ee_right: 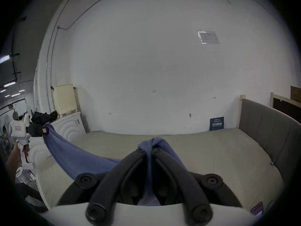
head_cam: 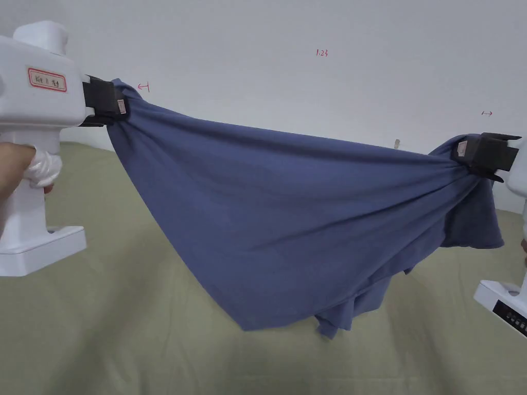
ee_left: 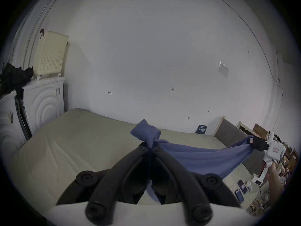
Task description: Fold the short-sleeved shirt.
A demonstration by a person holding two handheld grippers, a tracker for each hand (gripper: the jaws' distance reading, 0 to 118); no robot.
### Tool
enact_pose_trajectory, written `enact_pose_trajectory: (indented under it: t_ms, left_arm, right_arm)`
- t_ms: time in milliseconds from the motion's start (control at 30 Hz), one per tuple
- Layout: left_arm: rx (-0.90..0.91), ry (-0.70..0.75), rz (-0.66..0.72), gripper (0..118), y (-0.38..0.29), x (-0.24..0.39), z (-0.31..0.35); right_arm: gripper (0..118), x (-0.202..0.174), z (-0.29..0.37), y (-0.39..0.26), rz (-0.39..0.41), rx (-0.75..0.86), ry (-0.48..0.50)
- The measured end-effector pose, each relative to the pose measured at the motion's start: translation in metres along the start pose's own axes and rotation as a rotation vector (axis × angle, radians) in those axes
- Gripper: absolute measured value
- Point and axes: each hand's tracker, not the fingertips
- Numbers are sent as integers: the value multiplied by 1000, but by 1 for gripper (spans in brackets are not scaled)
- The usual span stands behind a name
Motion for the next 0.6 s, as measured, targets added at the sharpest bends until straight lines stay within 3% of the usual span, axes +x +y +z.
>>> enact_pose_trajectory:
  t_ms: [267,500,600]
  left_arm:
    - [-42,-1,-8,3,-55,-5,7]
    - [-72,30,33,3,-180,8,59]
    - [-152,66,81,3,-227,12,84]
  right_arm:
    - [2,1,15,-51,21,-25,-43]
    - [2,5,72,-154,57,-115,-132]
    - [2,8,106,-196,-17,-175,-184]
